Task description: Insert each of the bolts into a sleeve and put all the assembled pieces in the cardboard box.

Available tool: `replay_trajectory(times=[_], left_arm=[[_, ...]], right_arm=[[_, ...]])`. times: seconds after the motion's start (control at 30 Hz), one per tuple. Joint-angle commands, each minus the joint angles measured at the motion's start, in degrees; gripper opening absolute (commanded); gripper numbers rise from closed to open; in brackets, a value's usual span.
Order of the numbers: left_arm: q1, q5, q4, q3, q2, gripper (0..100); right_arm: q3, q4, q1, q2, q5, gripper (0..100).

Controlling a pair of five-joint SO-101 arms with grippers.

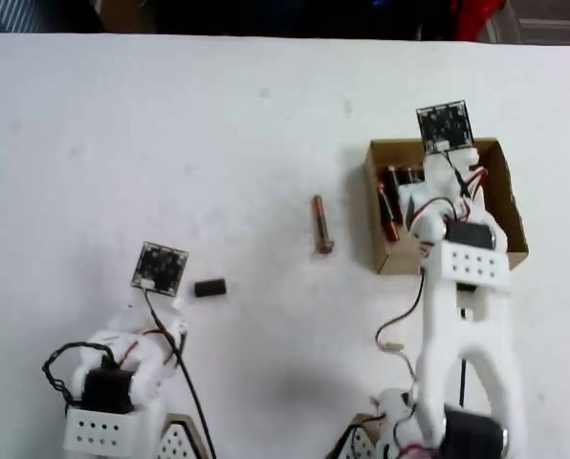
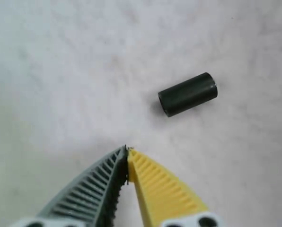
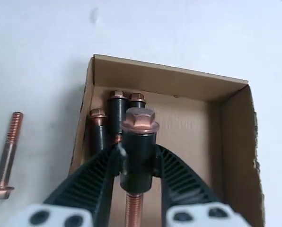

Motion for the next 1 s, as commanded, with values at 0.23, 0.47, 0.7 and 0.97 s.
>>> replay_trajectory(times=[0.23,0.47,0.7,0.97], left_arm=[[0.31,0.09,0.62,-0.09,-0.04,2],[0.31,0.09,0.53,-0.09,-0.04,2],[0.31,0.09,0.53,-0.09,-0.04,2],[0.31,0.09,0.53,-0.09,-0.04,2]], right_arm=[[-19.6,-4.35,7.43,22.55,1.14,1.7],[-34.46,5.14,7.43,37.67,1.05,1.7],[-44.75,10.68,5.67,47.96,1.14,1.8],[-50.02,15.43,1.45,51.12,0.97,5.4]])
